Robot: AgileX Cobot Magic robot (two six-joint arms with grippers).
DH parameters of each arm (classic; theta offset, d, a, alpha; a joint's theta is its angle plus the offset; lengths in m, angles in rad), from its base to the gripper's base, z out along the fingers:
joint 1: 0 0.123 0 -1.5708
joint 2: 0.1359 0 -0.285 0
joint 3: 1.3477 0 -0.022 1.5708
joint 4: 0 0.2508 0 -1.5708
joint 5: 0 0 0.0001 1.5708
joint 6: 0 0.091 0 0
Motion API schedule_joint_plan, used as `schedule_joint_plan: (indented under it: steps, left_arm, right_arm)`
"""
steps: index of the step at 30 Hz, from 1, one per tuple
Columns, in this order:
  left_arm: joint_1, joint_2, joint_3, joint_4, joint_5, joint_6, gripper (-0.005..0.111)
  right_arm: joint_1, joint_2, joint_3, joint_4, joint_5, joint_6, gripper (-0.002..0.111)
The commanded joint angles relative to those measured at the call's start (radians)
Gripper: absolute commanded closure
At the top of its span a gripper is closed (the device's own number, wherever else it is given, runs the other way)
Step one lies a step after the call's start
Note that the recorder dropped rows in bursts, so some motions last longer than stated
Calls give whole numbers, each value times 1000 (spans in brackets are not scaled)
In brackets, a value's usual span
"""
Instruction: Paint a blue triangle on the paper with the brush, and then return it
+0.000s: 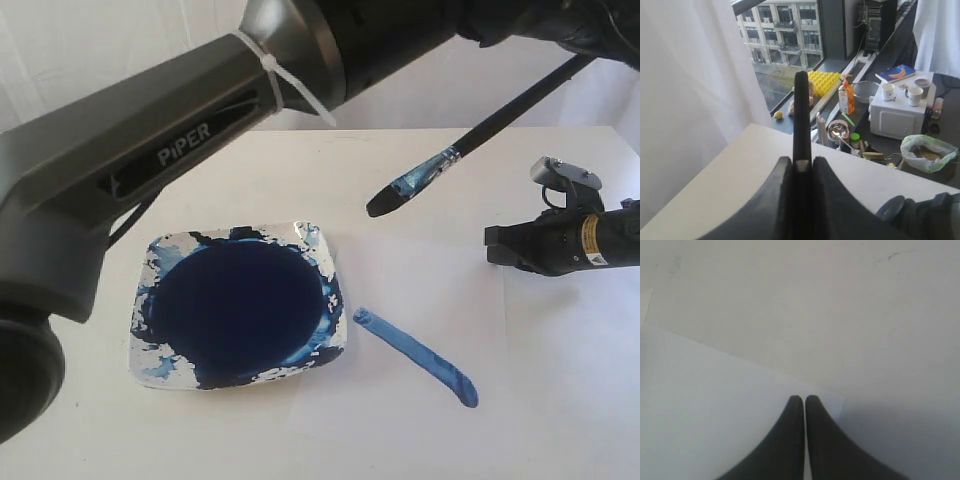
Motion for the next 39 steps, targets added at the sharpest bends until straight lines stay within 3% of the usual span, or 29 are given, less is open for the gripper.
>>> schedule_joint_plan:
  steps: [1,5,12,15,26,33,39]
  left_arm:
    - [2,-20,1,-97,-11,29,107]
    - [15,-20,1,-263,12,156,107]
    - [95,-21,1,-729,158,536,107]
    - [126,-21,1,-828,198,619,107]
    - [211,-21,1,-979,335,725,107]
    - [225,-21,1,-992,357,761,107]
    - [255,-21,1,-998,409,761,107]
  right_arm:
    - [-1,-5,0,-6,11,0,106]
    - [-1,-5,0,-6,11,0,106]
    - [-1,-5,0,-6,11,0,106]
    - [-1,-5,0,-6,11,0,106]
    - [-1,-5,0,2,-9,0,106]
    - [-28,-41,-29,20,-325,-105,106]
    - [-88,-133,-39,7,-332,-81,106]
